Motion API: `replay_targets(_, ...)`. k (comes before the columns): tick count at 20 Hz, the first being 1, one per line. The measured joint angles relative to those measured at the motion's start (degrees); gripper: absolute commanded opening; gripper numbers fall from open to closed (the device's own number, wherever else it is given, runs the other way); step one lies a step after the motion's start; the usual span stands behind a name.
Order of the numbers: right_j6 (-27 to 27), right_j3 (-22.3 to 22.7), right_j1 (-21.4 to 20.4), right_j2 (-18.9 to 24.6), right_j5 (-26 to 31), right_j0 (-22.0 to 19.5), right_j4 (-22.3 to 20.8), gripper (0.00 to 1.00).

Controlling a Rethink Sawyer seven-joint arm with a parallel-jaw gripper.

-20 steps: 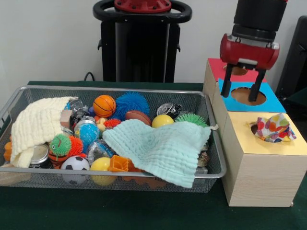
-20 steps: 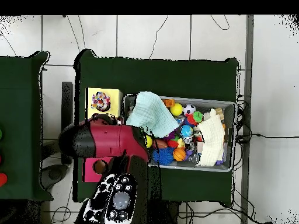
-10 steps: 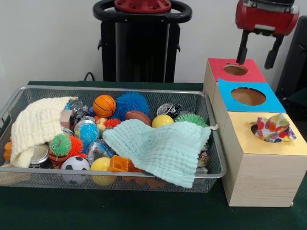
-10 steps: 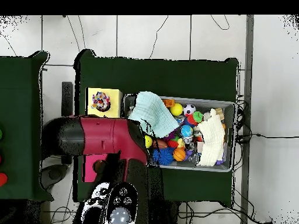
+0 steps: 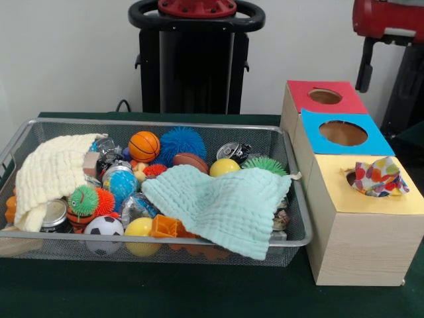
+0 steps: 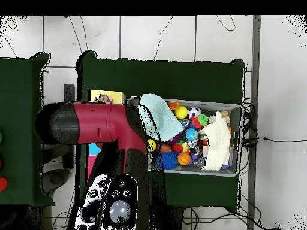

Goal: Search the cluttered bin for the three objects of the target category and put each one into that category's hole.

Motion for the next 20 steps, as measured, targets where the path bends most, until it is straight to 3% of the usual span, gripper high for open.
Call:
replay_targets(5, 0.0, -3.3, 1.5, 0.0, 0.0, 0.0, 0.0, 1.0)
replay_targets(6, 0.0, -4.6, 2.0, 0.0, 0.0, 0.0, 0.0, 0.0)
replay_targets(20, 0.0, -5.2, 2.0, 0.0, 0.0, 0.0, -0.3, 0.0)
